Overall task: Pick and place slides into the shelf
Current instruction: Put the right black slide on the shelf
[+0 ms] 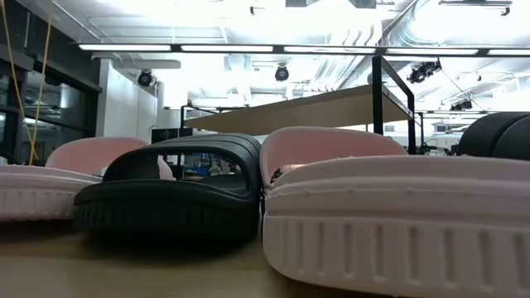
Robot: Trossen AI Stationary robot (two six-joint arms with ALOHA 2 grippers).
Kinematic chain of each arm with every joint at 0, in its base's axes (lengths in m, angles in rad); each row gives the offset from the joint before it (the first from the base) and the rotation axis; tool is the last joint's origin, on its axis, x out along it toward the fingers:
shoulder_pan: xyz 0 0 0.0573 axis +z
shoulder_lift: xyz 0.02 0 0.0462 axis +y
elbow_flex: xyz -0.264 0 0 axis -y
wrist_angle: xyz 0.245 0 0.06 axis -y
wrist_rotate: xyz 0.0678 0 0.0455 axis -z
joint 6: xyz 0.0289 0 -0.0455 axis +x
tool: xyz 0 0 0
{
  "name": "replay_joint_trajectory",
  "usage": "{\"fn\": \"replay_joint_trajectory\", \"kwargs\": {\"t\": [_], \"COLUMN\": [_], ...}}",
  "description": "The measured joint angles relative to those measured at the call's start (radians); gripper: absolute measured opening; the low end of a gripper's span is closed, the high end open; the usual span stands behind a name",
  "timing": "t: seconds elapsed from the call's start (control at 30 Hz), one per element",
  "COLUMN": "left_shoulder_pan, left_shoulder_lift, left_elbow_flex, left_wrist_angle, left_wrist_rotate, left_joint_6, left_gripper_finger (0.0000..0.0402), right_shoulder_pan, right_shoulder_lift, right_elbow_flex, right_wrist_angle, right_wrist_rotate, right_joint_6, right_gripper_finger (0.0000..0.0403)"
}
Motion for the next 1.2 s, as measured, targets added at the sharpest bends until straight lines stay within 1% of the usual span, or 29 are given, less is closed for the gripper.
{"fn": "replay_joint_trajectory", "kwargs": {"t": [0.2, 0.27, 0.4, 0.6, 0.7, 0.93, 1.1, 1.2], "left_shoulder_pan": [0.0, 0.0, 0.0, 0.0, 0.0, 0.0, 0.0, 0.0], "left_shoulder_lift": [0.07, 0.087, 0.107, 0.126, 0.142, 0.228, 0.298, 0.334], "left_elbow_flex": [0.141, 0.178, 0.232, 0.289, 0.317, 0.411, 0.482, 0.524], "left_wrist_angle": [-0.195, -0.232, -0.257, -0.261, -0.316, -0.452, -0.454, -0.454], "left_wrist_rotate": [-0.003, -0.006, -0.03, -0.043, -0.044, -0.045, -0.045, -0.045], "left_joint_6": [0.047, 0.058, 0.094, 0.164, 0.175, 0.186, 0.22, 0.258], "left_gripper_finger": [0.0001, 0.0001, 0.0001, 0.0001, 0.0001, 0.0001, 0.0001, 0.0001], "right_shoulder_pan": [0.0, 0.0, 0.0, 0.0, 0.0, 0.0, 0.002, 0.024], "right_shoulder_lift": [0.134, 0.177, 0.26, 0.368, 0.413, 0.506, 0.581, 0.625], "right_elbow_flex": [0.182, 0.237, 0.342, 0.472, 0.523, 0.631, 0.705, 0.755], "right_wrist_angle": [-0.208, -0.261, -0.356, -0.482, -0.535, -0.613, -0.675, -0.702], "right_wrist_rotate": [-0.028, -0.04, -0.07, -0.109, -0.123, -0.138, -0.186, -0.196], "right_joint_6": [-0.001, -0.003, -0.046, -0.054, -0.053, -0.054, -0.056, -0.089], "right_gripper_finger": [0.0, 0.0, 0.0, 0.0, 0.0, 0.0, 0.0, 0.0]}}
